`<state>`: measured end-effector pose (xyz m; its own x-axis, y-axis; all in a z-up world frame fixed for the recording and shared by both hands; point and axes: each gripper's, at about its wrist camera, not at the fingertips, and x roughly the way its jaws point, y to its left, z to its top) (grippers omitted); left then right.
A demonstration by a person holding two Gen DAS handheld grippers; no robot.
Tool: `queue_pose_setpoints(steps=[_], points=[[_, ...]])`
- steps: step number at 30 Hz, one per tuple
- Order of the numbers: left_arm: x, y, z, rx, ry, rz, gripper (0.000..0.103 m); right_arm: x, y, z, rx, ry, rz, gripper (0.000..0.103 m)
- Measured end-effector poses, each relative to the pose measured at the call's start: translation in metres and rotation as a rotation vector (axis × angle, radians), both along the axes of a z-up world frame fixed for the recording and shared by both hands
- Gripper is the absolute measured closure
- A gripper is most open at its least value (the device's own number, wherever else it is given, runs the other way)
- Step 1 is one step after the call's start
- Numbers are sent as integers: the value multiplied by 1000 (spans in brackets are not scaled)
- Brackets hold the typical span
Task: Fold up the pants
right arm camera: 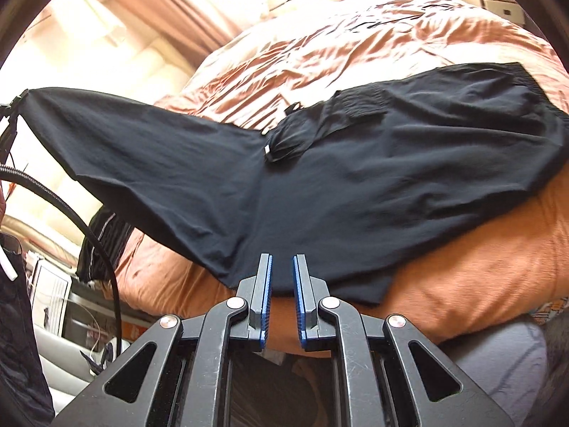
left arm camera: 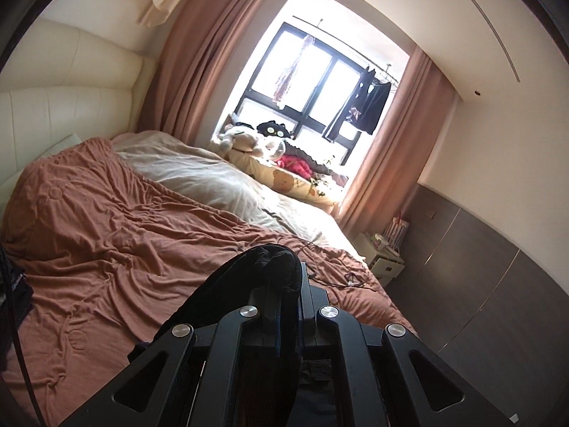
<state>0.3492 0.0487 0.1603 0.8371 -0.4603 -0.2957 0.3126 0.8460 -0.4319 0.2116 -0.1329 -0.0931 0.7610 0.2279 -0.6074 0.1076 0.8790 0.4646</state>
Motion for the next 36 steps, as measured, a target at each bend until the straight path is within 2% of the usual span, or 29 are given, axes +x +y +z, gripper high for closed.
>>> queue_pose_setpoints(steps=[3,5,7,27,36], points=[[2,-21,6,15,-4,-30,97,-18,-14,7,-9,-23,-28,89],[3,-34,10,25,-11,-47,97,-31,-22,11,-18,-36,-50,77],[3,-46,15,32,-15,-63,97,-41,-29,14,-24,-49,-70,71],[23,-159,22,75,10,-211,97,-103,-93,23,31,-116,-197,70],[37,-234,5,91,59,-294,97,-132,-128,11,69,-114,-264,70]])
